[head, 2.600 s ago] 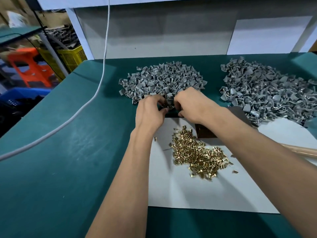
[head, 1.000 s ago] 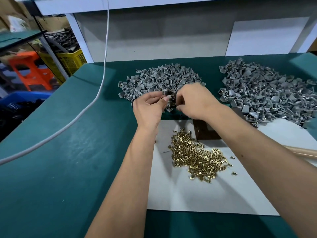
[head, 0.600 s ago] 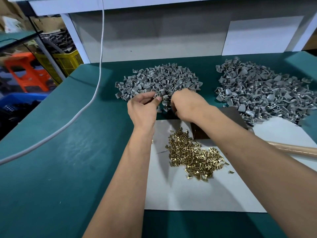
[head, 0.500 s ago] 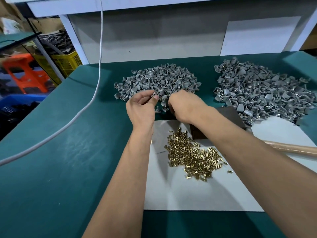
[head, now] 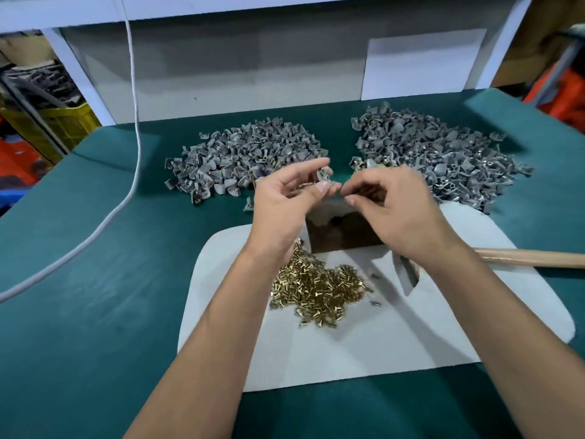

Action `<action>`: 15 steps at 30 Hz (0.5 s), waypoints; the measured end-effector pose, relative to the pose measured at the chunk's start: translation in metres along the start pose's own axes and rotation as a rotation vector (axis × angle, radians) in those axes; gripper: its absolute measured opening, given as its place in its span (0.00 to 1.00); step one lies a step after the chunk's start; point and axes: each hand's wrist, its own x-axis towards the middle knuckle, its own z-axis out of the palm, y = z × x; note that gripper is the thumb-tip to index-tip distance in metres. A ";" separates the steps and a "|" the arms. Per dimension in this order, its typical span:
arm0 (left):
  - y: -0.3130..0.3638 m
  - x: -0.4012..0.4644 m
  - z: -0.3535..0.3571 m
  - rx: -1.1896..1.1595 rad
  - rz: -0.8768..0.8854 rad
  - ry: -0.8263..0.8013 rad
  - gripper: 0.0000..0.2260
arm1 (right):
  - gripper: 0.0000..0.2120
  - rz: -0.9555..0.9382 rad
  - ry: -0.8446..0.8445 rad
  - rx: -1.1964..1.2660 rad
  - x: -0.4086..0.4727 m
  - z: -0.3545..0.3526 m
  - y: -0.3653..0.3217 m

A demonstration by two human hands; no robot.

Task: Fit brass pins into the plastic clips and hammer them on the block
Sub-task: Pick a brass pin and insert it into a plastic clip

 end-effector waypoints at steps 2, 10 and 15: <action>-0.001 -0.004 0.007 0.030 0.017 -0.060 0.16 | 0.07 0.014 0.031 0.065 -0.010 -0.008 0.009; -0.008 -0.006 0.010 0.210 0.049 -0.157 0.16 | 0.09 -0.010 0.252 0.174 -0.025 -0.004 0.014; -0.008 -0.005 0.011 0.193 0.043 -0.180 0.16 | 0.12 -0.084 0.294 0.120 -0.027 -0.001 0.013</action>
